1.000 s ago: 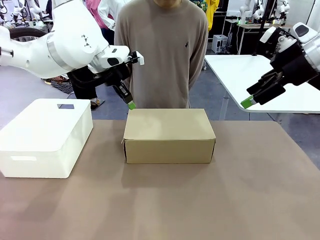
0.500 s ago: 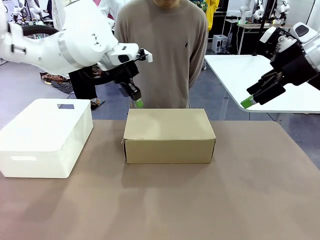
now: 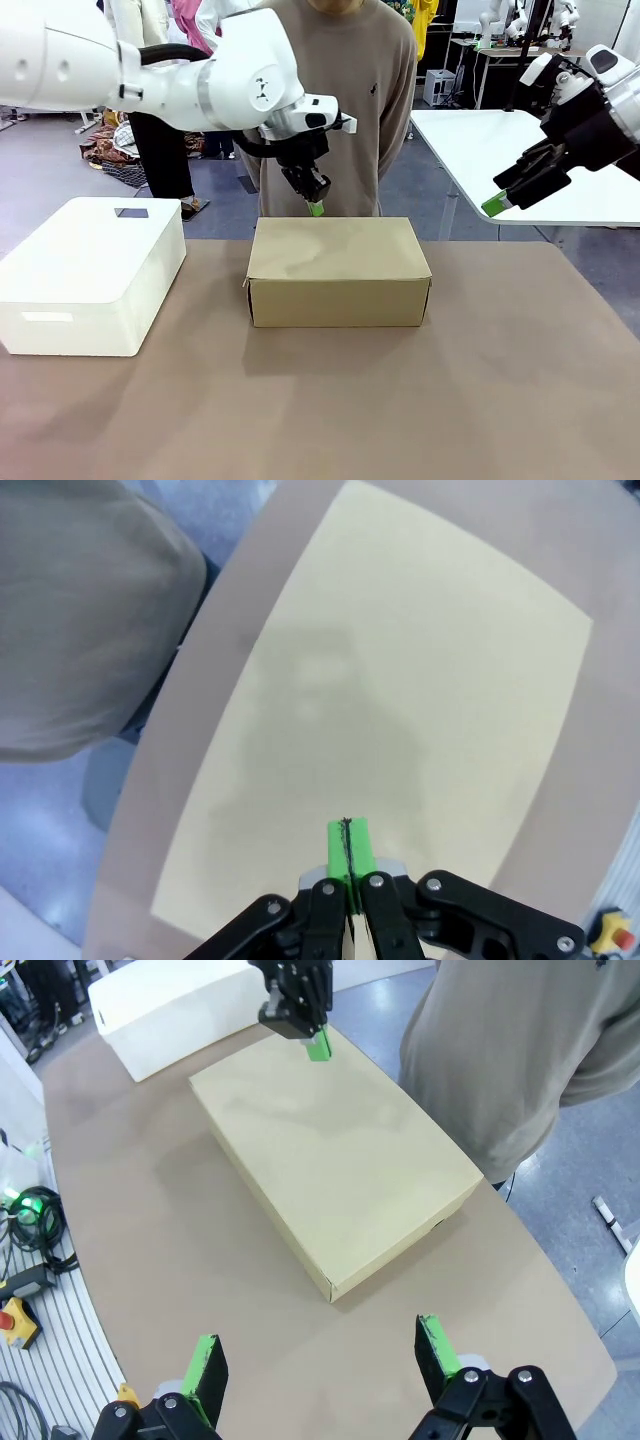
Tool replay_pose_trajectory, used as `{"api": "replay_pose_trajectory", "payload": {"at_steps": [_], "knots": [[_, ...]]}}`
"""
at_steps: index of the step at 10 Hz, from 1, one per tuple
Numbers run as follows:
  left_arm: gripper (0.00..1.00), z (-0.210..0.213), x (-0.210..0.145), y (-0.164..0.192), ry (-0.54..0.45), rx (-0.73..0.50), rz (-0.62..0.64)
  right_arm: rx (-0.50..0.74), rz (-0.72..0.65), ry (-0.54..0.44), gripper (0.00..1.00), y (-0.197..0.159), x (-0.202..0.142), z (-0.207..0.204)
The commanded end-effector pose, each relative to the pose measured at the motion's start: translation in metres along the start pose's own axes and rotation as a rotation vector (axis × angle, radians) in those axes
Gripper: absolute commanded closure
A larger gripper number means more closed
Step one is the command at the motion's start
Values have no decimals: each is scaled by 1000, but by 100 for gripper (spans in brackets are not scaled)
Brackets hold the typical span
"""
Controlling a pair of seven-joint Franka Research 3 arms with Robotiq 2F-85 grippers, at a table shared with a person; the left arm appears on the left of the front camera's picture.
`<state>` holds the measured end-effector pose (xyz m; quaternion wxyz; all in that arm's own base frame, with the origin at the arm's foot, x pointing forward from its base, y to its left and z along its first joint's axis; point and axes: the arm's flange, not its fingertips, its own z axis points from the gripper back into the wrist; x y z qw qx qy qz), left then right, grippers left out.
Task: Pack the shoes into the box.
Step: Press down on the lid of the Shoes Box.
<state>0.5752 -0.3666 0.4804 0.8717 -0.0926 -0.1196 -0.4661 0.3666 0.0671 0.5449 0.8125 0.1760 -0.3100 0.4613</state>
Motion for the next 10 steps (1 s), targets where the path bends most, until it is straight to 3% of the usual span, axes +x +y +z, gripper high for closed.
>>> {"api": "replay_pose_trajectory", "payload": {"at_steps": [1,4,6,10], "knots": [[100,-3,26,8,56,2,10,-14,-13,12,0,-1,2,-1],[100,-26,38,16,46,23,43,-14,-13,12,0,-1,2,-1],[100,-36,40,18,-16,68,53,-14,-13,12,0,-1,2,-1],[100,-55,36,23,30,55,62,-14,-13,12,0,-1,2,-1]]}}
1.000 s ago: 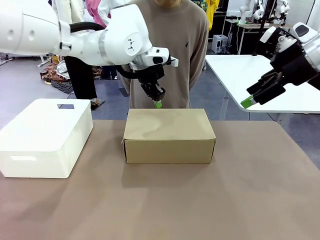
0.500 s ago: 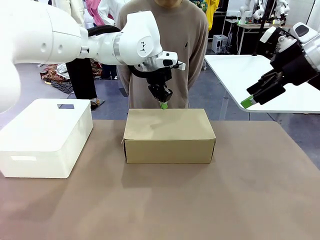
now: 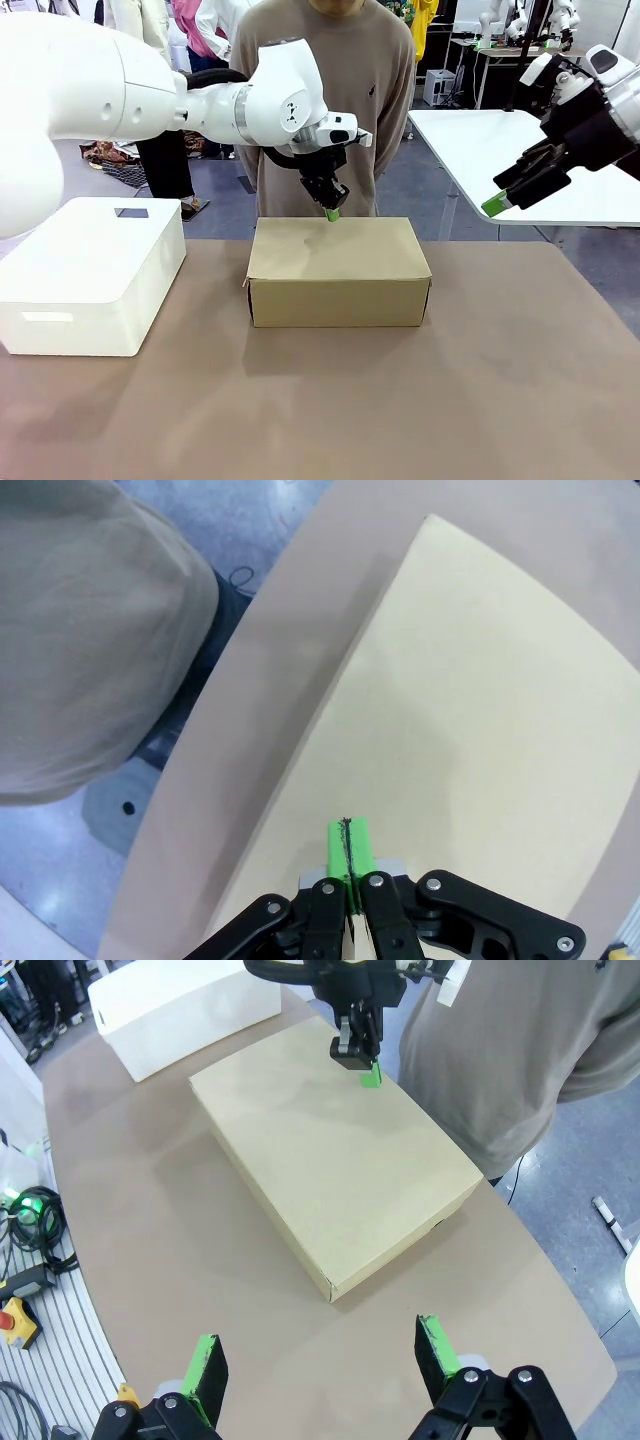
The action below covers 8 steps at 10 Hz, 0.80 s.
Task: Pack the shoes into the box.
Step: Press down on the lid of the Shoes Box.
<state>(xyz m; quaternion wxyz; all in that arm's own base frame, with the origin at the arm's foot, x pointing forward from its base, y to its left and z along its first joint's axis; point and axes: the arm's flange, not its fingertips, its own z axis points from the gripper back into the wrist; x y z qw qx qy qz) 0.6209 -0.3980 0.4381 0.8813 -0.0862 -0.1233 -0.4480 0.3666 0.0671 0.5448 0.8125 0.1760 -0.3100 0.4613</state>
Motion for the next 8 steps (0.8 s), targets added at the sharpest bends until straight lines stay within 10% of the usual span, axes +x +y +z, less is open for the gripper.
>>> {"api": "replay_pose_trajectory", "payload": {"at_steps": [1,8], "knots": [[100,-6,-2,1,36,29,30,-14,-13,12,0,-1,2,-1],[100,12,-1,1,16,64,27,-14,-13,12,0,-1,2,-1]]}}
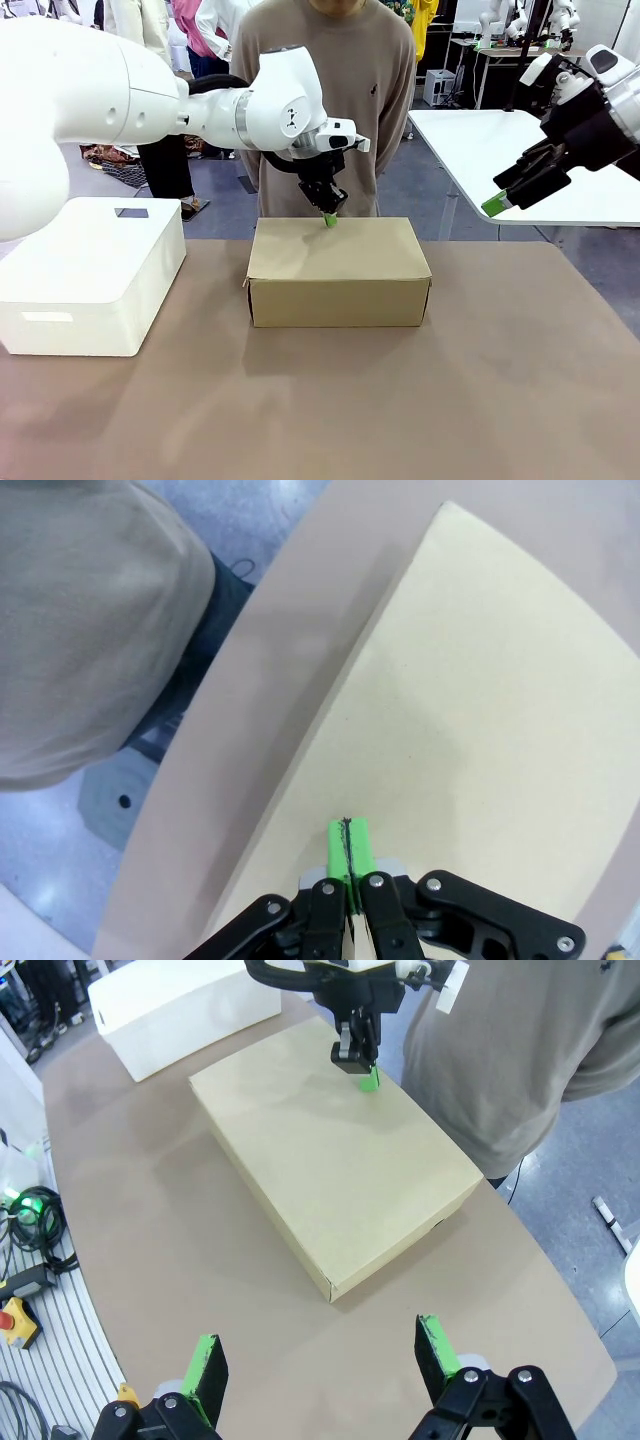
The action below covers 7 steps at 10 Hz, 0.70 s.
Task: Pack the shoes into the box.
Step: Press down on the lid of the Shoes Box.
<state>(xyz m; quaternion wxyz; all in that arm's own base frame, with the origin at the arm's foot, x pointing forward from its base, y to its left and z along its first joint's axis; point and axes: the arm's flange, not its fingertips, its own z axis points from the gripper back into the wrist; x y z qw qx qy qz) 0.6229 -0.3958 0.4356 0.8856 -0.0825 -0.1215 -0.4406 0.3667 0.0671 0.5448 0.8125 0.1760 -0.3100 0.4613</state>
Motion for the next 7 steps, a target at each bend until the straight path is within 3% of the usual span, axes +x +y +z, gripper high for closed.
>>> {"api": "replay_pose_trajectory", "payload": {"at_steps": [1,7], "knots": [[100,22,0,-3,0,71,6,-14,-12,12,0,-1,2,-1],[100,25,3,-1,-22,36,-13,-14,-12,12,0,-1,2,-1]]}}
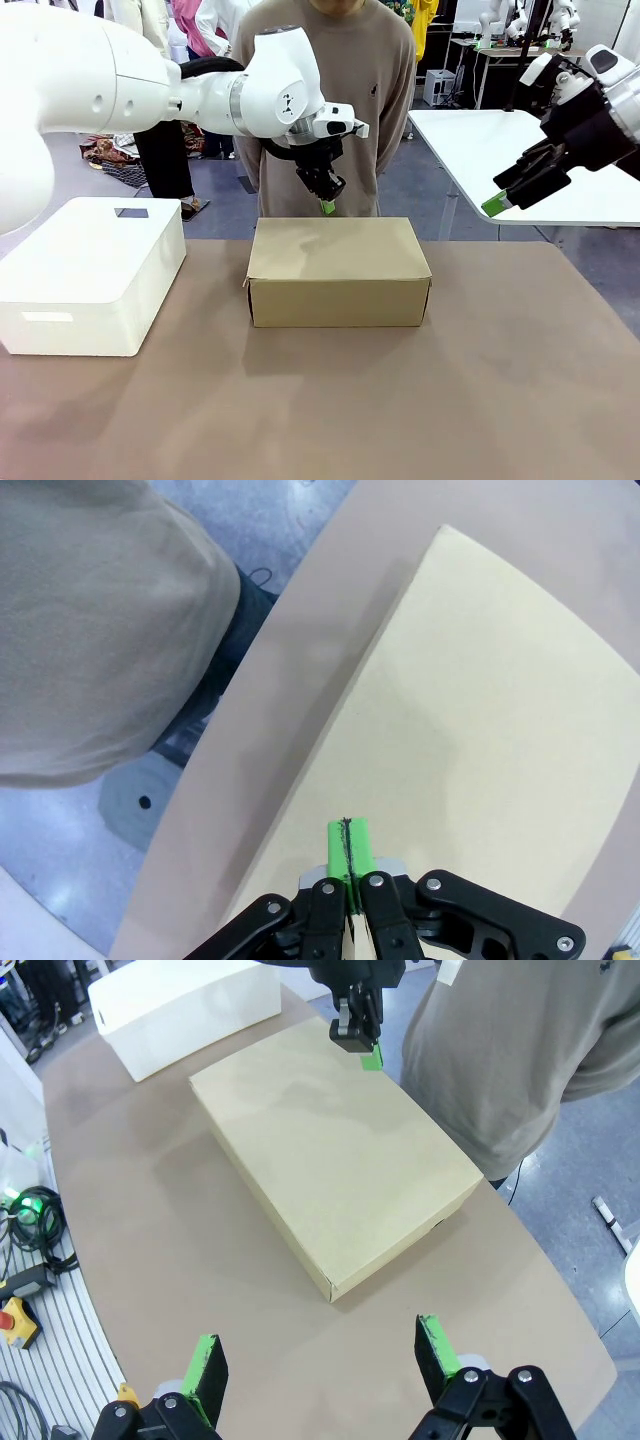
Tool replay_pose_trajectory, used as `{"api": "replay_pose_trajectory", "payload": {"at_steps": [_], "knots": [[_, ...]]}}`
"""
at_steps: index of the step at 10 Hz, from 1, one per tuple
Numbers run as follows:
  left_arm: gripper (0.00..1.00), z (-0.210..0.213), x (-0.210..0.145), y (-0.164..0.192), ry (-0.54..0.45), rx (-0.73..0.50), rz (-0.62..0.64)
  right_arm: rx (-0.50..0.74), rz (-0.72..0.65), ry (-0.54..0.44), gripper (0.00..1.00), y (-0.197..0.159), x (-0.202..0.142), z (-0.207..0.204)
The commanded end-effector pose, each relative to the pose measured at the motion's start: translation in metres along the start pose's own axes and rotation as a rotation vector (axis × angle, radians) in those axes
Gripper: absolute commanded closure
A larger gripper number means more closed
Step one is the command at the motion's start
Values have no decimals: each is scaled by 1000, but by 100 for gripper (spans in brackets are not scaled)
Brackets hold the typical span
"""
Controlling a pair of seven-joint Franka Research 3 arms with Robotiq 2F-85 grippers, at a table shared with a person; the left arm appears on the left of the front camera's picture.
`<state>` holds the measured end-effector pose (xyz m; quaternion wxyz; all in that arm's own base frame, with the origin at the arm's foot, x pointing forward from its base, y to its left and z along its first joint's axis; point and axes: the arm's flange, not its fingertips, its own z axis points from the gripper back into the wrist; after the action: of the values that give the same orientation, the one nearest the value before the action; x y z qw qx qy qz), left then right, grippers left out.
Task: Pack the shoes into the box.
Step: Press down on the lid of the Shoes Box.
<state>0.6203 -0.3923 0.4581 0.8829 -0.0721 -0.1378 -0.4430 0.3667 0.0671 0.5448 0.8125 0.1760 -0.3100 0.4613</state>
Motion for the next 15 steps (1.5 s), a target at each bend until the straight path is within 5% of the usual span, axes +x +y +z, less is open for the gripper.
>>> {"api": "replay_pose_trajectory", "payload": {"at_steps": [1,10,15], "knots": [[100,2,1,0,-2,4,-1,-14,-12,12,0,-1,2,-1],[100,-1,0,0,0,-1,-1,-14,-12,12,0,-1,2,-1],[100,80,-41,-8,28,52,-47,-14,-12,12,0,-1,2,-1]]}}
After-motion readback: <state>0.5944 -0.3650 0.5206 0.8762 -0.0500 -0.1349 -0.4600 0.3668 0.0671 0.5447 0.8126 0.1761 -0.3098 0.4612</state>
